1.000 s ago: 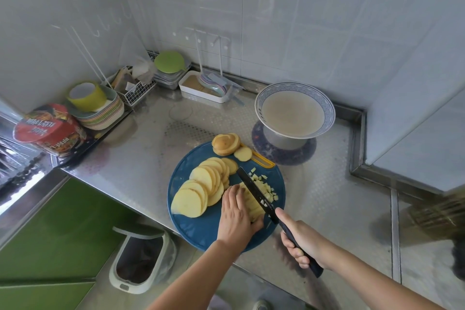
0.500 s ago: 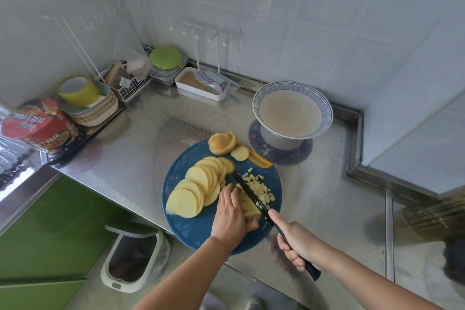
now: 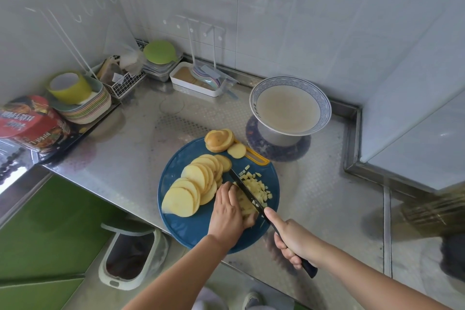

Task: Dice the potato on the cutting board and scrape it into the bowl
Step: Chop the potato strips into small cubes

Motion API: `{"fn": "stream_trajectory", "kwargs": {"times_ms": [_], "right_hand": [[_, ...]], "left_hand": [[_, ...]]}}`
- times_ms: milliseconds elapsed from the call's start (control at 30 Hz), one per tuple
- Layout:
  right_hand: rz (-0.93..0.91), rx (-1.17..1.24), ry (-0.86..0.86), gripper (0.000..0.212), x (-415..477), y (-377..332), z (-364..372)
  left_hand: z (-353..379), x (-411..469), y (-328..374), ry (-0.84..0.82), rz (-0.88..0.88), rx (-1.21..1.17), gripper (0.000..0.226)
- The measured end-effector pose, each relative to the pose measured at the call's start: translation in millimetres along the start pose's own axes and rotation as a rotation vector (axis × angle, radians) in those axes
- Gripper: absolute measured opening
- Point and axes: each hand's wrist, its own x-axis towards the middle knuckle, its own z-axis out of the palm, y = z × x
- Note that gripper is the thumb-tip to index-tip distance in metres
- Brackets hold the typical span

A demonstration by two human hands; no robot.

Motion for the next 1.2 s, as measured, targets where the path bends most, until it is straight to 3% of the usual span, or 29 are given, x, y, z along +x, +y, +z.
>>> {"fn": "stream_trajectory", "kwargs": {"times_ms": [533,833,1200], "right_hand": [[0.032,0.017,0.062,0.072,19.5,-2.3,15.8],[0.013,0.066,0.036,0.071,20.4,-0.8,15.6],[-0.065,0.098,-0.013,0.071,16.9,2.4,-11.4]], "left_hand": [[1.1,0.9,2.1,0.028,0.002,0.01,0.076],[-0.5,1.8,3.9,-0.036,0.005,0.039,0.098],[-5.6,-0.1,7.0,-0.02,-0.002,-0.001,0.084]]}}
